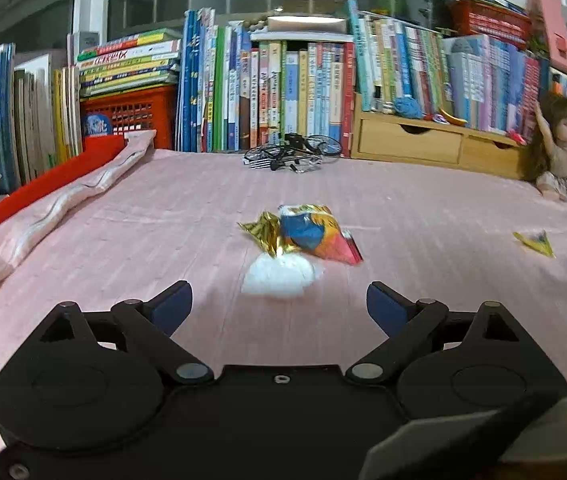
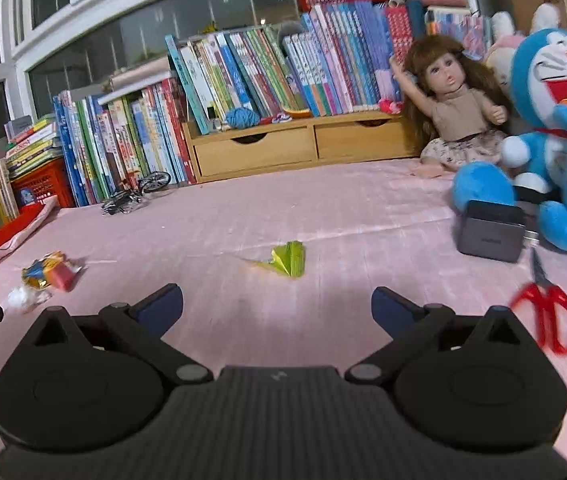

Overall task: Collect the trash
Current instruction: 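Raise both open tools back over the table toward the remaining trash, then grasp the white tissue with the left tool while the right tool grasps the yellow foil triangle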

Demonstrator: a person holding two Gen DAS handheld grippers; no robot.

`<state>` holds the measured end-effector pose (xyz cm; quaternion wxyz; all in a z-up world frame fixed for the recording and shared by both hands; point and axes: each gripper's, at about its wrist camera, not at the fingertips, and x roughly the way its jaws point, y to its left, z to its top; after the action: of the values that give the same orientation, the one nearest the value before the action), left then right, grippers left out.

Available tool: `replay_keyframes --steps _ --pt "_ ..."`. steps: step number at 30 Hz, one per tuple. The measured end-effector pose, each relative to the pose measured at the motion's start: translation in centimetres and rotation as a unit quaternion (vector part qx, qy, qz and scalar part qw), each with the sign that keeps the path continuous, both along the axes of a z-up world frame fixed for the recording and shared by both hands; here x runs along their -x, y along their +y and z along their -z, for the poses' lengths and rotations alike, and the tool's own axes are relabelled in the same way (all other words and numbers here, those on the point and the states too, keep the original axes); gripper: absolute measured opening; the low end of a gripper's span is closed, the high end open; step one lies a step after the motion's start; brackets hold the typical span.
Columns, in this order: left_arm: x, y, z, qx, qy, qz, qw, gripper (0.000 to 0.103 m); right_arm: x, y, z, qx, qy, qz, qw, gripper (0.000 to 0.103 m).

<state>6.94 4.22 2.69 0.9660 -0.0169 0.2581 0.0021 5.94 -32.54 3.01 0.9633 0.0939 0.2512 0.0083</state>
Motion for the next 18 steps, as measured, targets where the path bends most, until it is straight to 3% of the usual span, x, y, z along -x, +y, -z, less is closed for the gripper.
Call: replay_keyframes --steps 8,14,17,18 --pt "-5.0 1.8 0.4 0.053 0.042 -0.009 0.9977 0.095 -6.0 0.5 0.9 0.005 0.038 -0.006 0.999 0.103" --pt "-5.4 1.0 1.5 0.032 0.052 0.009 0.9981 0.094 -9.3 2.0 2.0 0.037 0.066 -0.029 0.997 0.103" --pt "-5.7 0.7 2.0 0.037 0.062 0.013 0.9973 0.082 -10.6 2.5 2.8 0.050 0.080 -0.032 0.995 0.103" --pt "-5.9 0.7 2.2 0.040 0.067 0.012 0.9969 0.072 -10.9 2.8 3.2 0.053 0.084 -0.032 0.995 0.103"
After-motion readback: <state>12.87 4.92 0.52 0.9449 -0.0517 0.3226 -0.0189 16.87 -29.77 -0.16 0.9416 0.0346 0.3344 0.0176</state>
